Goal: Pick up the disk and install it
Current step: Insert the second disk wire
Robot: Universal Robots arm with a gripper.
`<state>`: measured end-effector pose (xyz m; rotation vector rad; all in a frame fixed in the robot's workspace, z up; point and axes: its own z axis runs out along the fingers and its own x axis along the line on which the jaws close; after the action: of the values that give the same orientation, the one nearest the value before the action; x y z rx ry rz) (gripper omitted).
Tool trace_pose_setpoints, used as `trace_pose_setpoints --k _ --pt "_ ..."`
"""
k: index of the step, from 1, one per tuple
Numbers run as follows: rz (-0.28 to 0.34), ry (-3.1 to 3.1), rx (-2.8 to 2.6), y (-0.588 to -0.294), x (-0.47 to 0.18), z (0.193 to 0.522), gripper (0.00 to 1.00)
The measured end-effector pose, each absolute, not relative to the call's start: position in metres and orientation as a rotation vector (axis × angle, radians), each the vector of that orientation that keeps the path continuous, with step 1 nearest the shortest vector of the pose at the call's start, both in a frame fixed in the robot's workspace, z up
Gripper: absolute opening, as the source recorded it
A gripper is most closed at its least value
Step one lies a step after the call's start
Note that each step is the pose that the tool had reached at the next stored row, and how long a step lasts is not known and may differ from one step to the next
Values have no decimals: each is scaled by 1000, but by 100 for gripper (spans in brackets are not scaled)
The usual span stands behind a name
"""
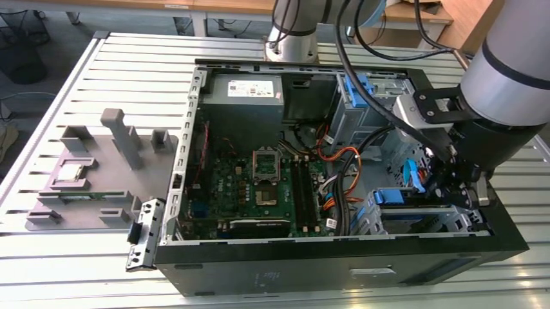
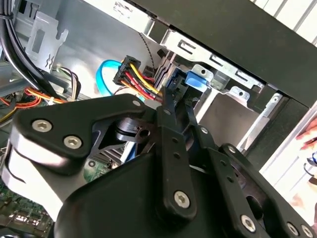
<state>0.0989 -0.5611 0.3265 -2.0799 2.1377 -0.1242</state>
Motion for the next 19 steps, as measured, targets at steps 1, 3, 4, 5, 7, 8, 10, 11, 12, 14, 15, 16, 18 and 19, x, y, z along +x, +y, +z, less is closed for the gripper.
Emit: trace_pose_setpoints --k 1,3,4,5,7,8,10,11,12,14,15,16,18,19 --pt "-124 2138 -2080 -561 99 328 24" --pt "-124 2138 -2080 -561 99 334 24" --pt "-124 2138 -2080 -561 99 338 24" --pt "-124 2137 -2080 -561 99 342 24" --pt "-124 2138 -2080 -561 99 351 24" --pt "-124 2138 -2080 -561 99 355 24" --pt "-124 2137 -2080 -561 99 362 24" --pt "-124 2138 -2080 -561 99 365 24" --pt "-124 2138 -2080 -561 99 367 24" --pt "-124 2137 -2080 -561 99 368 24" --pt "-124 2137 -2080 -561 99 369 24" --pt "-124 2137 -2080 -561 99 369 24" --pt "-124 2137 -2080 -561 99 369 24" --pt "-123 2138 -2080 -561 99 369 24"
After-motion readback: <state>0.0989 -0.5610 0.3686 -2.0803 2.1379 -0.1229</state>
